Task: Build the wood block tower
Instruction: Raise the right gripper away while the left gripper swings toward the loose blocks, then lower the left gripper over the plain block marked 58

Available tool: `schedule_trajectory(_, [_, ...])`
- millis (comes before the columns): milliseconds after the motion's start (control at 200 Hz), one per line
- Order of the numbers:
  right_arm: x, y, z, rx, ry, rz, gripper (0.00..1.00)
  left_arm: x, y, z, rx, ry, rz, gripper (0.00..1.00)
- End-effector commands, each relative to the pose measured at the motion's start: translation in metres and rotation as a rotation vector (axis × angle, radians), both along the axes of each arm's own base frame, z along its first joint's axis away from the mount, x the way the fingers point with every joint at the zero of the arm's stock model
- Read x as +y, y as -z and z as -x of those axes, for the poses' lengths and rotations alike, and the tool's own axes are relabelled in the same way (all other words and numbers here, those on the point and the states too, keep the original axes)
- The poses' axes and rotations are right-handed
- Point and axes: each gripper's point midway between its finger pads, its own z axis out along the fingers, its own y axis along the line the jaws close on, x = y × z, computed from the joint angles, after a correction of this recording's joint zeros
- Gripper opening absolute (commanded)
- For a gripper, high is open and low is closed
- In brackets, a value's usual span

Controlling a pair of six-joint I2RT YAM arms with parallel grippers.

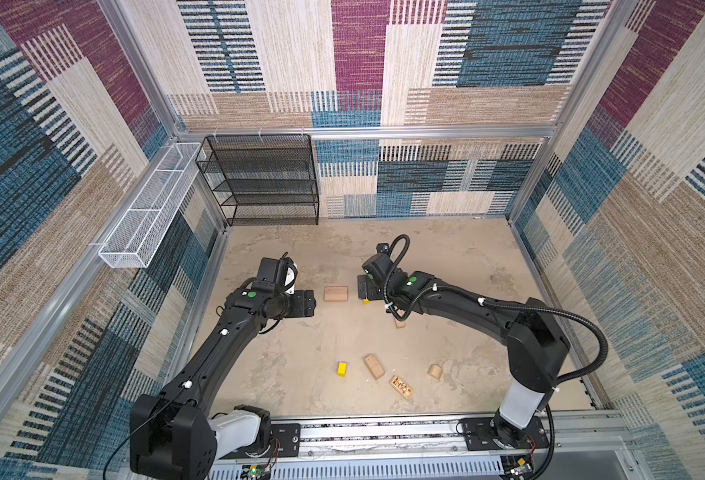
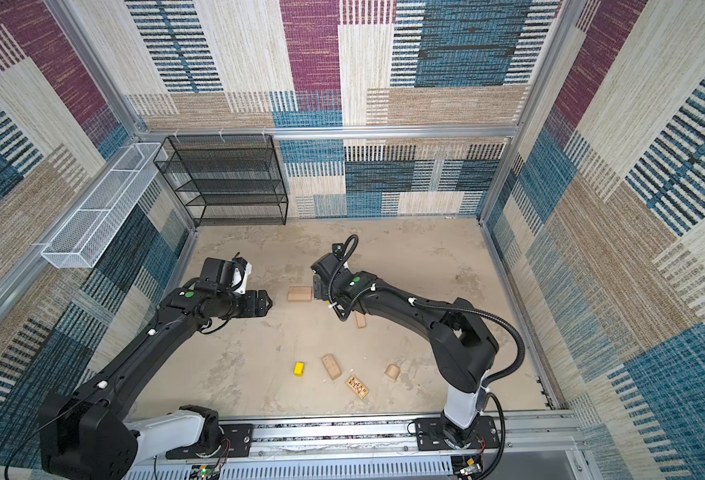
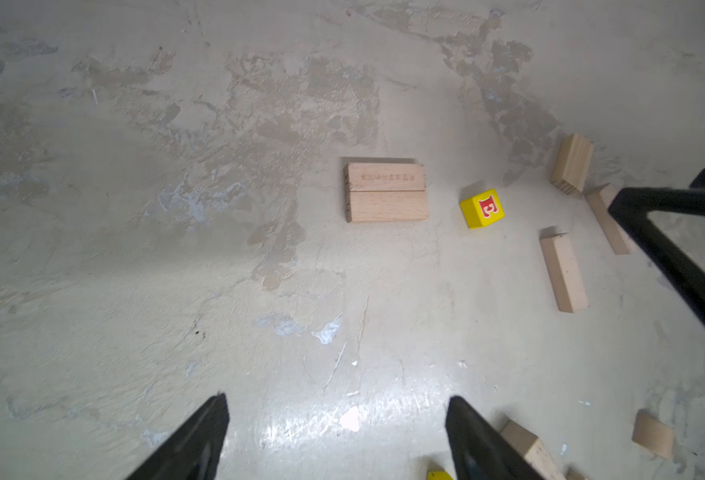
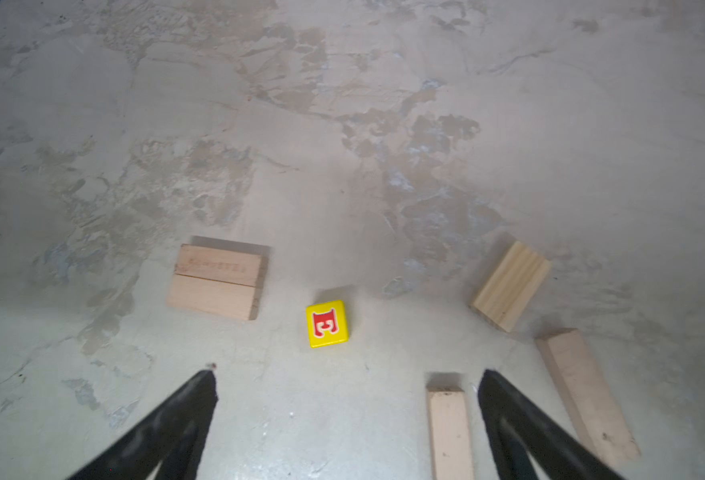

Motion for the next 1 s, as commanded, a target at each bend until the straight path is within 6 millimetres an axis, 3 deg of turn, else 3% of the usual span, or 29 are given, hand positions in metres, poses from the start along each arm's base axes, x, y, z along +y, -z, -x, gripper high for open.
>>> schedule_trajectory(0, [-0.013,-0.012,-0.007,-0.040,0.036,-0.053,1.00,-0.011,-0.005,-0.001,0.008,0.012,0.018,0.87])
schedule_trajectory(296, [-0.072,0.000,0.005,-0.016,0.163,-0.063,0.99,-0.059,-0.006,-0.010,0.038,0.084,0.008,0.84])
schedule_trajectory(441, [-0.100,-0.004,0.007,-0.046,0.214,-0.085,0.85,-0.090,-0.008,-0.009,0.051,0.108,0.018,0.84])
schedule_trajectory(626, [-0.139,-0.004,0.024,-0.081,0.345,-0.096,0.51,-0.129,-0.005,-0.010,0.062,0.156,0.004,0.84])
schedule_trajectory(781, [-0.158,-0.004,0.044,-0.124,0.379,-0.135,0.49,-0.160,-0.003,-0.013,0.056,0.193,-0.013,0.84])
schedule_trajectory(867, [-0.168,-0.010,0.050,-0.153,0.387,-0.136,0.55,-0.177,-0.003,-0.018,0.053,0.203,-0.017,0.84])
schedule_trajectory(947, [-0.176,-0.015,0.053,-0.169,0.383,-0.120,0.91,-0.195,0.001,-0.020,0.056,0.219,-0.020,0.83])
schedule_trajectory(997, [-0.178,-0.015,0.056,-0.167,0.374,-0.109,0.98,-0.206,0.005,-0.020,0.063,0.231,-0.020,0.83])
